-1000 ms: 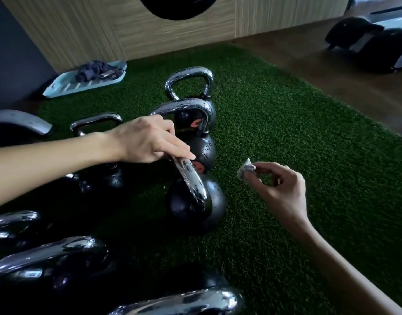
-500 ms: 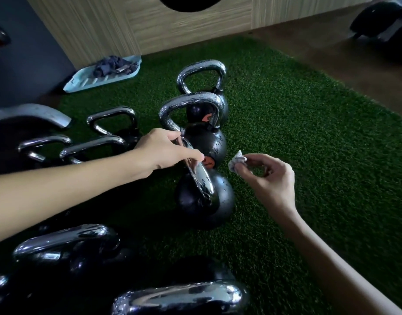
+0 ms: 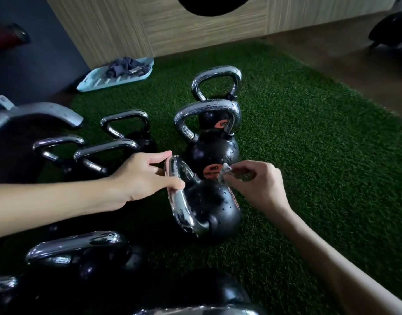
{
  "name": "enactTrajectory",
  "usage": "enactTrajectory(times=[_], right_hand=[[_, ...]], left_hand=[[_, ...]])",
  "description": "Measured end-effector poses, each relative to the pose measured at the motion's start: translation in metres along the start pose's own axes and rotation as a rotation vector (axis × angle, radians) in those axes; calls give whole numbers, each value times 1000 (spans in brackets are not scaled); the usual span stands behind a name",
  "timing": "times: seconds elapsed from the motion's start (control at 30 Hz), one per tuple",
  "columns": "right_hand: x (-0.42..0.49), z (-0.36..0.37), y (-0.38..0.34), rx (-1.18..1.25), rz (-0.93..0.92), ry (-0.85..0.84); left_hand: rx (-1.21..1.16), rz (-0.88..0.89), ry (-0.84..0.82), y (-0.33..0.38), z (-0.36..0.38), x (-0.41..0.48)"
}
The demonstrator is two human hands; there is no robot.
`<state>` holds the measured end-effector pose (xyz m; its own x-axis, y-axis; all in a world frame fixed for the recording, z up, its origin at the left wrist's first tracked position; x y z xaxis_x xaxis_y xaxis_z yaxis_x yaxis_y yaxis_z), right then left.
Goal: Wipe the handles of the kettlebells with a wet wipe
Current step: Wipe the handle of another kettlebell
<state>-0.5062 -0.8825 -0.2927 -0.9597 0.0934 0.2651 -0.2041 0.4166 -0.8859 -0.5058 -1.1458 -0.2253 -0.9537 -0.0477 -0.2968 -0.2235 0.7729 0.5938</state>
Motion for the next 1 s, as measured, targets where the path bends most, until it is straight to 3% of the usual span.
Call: enactTrajectory(times=[0.3, 0.47, 0.6, 0.83, 1.0], right_hand=[[29, 93, -22, -100, 56, -181], [33, 106, -43, -12, 5, -102], [34, 107, -77, 40, -121, -156], [35, 96, -75, 125, -91, -182], [7, 94, -71, 116, -136, -415]], left_hand=[[-142, 173, -91, -39, -6, -2], [-158, 234, -127, -46, -9, -3], [-157, 291, -178, -47, -8, 2], [-71, 312, -163, -44, -10, 6], [-32, 319, -127, -46, -14, 5]])
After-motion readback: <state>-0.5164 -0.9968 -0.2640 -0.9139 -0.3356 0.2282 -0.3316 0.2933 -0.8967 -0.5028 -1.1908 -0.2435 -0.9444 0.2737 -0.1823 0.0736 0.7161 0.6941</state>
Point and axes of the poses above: each hand's wrist, its own x-axis towards the middle knuckle, its own z-axis out of the palm, y = z × x, the point moved 6 cm from there along x, towards the middle knuckle, and after that the axes turned 2 degrees about x, right-handed, at the moved point
